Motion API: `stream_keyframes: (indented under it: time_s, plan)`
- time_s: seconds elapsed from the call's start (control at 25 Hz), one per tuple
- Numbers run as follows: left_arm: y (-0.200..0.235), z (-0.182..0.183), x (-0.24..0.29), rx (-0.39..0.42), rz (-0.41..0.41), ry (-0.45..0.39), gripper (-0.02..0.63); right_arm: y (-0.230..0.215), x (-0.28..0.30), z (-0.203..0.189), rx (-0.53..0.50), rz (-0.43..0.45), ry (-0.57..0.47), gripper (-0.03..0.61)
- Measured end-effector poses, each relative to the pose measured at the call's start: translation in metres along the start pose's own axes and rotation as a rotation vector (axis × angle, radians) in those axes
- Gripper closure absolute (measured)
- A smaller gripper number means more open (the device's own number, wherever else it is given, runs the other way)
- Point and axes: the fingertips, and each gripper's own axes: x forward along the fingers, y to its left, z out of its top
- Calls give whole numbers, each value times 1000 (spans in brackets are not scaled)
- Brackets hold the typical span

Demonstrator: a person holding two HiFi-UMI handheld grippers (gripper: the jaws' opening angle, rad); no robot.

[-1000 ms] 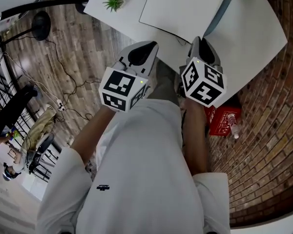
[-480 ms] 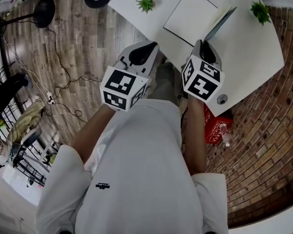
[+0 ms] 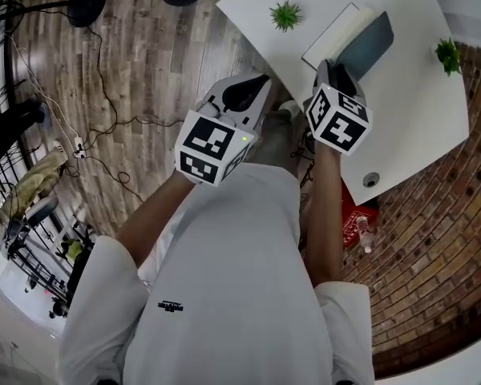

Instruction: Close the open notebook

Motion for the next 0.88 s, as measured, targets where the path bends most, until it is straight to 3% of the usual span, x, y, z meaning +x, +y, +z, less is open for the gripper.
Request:
stream_keyframes:
  time_s: [0.04, 0.44, 0.56, 0.68, 0.88]
  plan:
    - [4, 0, -2, -4, 4, 0, 611, 7, 6, -1, 9, 26, 8, 414]
    - [10, -7, -16, -12, 10, -12, 611, 28, 2, -9, 40, 132, -28, 415]
    - [1, -3, -24, -7, 0, -21, 611, 23, -24, -4, 27, 117, -68, 520]
    - [-6, 2, -29, -5, -11, -35, 611, 15, -51, 2, 10, 109, -118, 568]
    - [-17, 21, -46, 4, -42, -67, 611, 10, -105, 21, -16, 97, -223, 568]
